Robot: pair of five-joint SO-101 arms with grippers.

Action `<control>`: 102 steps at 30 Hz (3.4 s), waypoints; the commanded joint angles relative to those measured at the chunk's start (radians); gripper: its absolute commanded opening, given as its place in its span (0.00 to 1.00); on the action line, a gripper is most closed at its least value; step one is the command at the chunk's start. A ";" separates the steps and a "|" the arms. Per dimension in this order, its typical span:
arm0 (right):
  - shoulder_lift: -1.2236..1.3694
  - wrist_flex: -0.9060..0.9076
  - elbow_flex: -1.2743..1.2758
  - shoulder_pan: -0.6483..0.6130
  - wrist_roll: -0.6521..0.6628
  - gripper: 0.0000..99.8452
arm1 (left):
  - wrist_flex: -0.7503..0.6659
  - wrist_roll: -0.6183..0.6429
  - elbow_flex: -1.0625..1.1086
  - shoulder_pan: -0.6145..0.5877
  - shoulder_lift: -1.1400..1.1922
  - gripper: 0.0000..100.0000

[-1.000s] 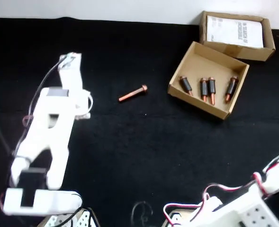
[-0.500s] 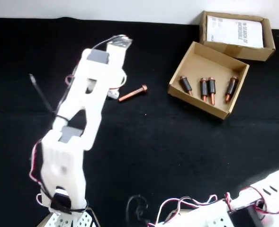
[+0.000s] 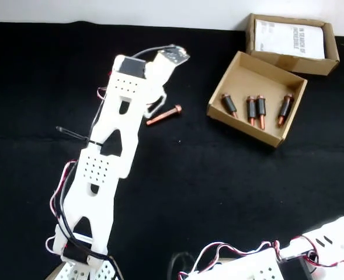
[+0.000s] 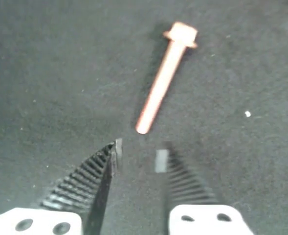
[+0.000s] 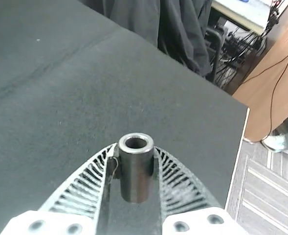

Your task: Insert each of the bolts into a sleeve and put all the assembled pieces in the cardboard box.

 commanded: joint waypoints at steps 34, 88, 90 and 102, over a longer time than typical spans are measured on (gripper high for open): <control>-0.022 -0.022 0.013 -0.051 0.051 0.01 | -0.305 -0.264 -0.041 0.050 0.185 0.22; -0.018 -0.170 0.137 -1.096 -0.489 0.01 | 0.025 1.000 -0.371 0.067 -0.472 0.01; -0.015 -0.170 0.139 -1.162 -0.485 0.01 | 0.026 1.003 -0.372 0.079 -0.498 0.01; -0.022 -0.194 0.140 -1.659 -0.414 0.01 | 0.026 0.994 -0.315 0.351 -0.682 0.01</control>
